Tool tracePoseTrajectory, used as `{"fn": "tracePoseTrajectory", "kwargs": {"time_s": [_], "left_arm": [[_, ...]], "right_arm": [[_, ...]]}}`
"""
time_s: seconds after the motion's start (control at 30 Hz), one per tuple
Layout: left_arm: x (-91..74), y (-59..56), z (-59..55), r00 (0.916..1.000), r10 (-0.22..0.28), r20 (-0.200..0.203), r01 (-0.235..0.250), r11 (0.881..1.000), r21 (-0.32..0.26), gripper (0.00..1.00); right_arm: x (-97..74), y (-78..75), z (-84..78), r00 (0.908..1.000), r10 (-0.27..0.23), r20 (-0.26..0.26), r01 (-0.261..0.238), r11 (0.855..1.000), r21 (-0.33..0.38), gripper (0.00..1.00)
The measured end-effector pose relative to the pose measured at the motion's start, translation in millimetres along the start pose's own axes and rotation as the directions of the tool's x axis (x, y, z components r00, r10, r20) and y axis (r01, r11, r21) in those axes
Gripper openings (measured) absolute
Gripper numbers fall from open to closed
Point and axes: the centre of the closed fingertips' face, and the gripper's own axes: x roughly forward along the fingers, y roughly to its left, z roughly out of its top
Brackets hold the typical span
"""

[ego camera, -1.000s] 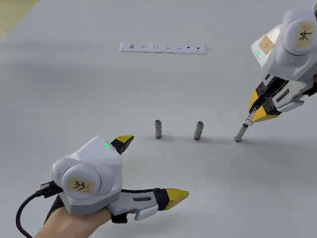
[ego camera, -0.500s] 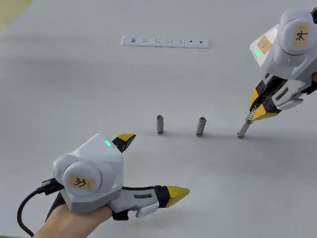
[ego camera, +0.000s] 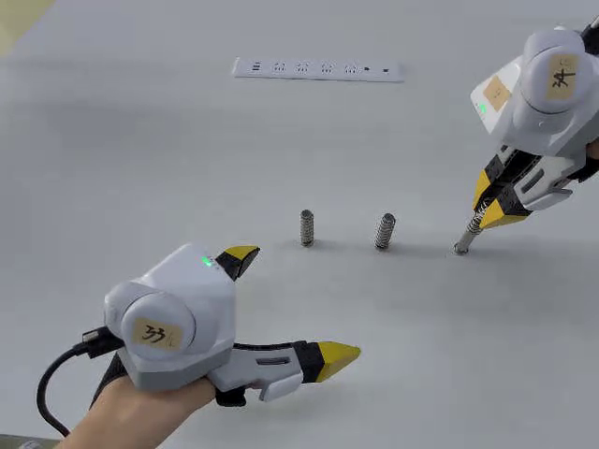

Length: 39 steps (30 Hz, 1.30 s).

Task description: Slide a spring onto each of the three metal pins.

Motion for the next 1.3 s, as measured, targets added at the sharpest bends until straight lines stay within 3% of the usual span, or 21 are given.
{"fn": "tracePoseTrajectory", "kwargs": {"time_s": [0.7,1.3], "left_arm": [[-3.1,4.4,-5.4,0.9999,0.009,-0.012,-0.009,1.0,-0.018,0.93],[-2.8,4.0,-2.5,1.0,0.004,-0.007,-0.004,1.0,-0.013,0.91]], "right_arm": [[34.8,-1.6,-8.4,0.9992,0.028,-0.029,-0.028,1.0,0.003,0.07],[35.0,2.5,-5.5,0.9989,0.027,-0.037,-0.027,1.0,-0.002,0.07]]}}
